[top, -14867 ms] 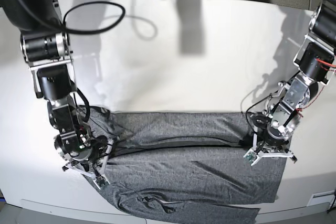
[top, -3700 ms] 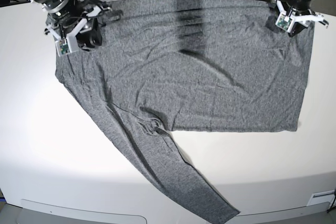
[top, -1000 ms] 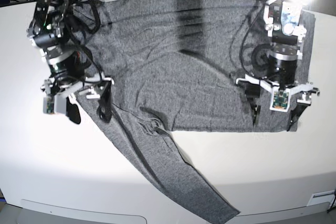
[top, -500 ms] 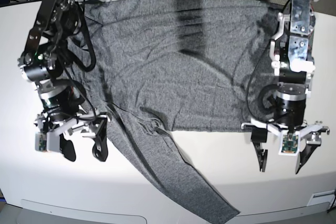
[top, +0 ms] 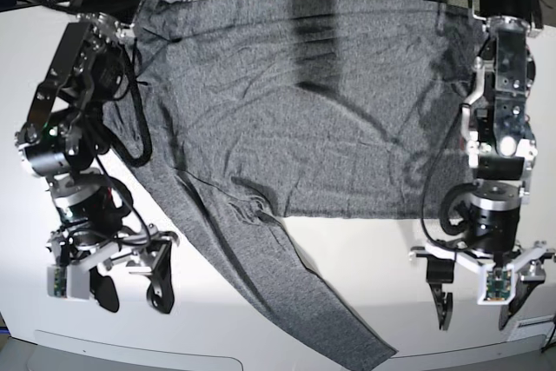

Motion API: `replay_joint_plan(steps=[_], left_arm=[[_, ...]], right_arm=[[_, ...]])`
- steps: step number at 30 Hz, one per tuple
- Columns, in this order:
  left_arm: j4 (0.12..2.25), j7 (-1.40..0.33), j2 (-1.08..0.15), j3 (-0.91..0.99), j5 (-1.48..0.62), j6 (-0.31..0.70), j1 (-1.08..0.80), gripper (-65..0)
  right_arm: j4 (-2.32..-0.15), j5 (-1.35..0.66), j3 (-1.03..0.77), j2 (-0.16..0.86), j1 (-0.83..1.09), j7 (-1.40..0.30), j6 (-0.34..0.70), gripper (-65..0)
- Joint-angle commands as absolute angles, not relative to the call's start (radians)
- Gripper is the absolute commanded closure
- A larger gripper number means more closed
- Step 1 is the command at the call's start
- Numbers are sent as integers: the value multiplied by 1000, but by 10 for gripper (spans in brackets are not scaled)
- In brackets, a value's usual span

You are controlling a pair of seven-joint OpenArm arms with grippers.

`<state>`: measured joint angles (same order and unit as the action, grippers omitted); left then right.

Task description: Fold the T-shirt properly

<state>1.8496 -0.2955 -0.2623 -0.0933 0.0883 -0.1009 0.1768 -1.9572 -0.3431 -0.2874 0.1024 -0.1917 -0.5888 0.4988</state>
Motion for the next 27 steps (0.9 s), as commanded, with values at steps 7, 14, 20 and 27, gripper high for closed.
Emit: replay_joint_plan(steps=[7,14,20,27], left_arm=[[1780,-352,-332,-91,13,-81,292,-451],[1665,-386,-350,-91,5,-63,386,-451],[1544,-477,-350,-91,-65,-59,501,-451],[1320,-482,-350,-91,-65,-60,657,-451]], right_arm=[[-1946,-342,-210,107,-260,-577,502,-462],[-1756,-262,-64,108,-373,-577,502,-462],[-1523,-257,25,108,-549,-622,502,-462],[-1331,-253,39,108,-750,-725,501,-462]])
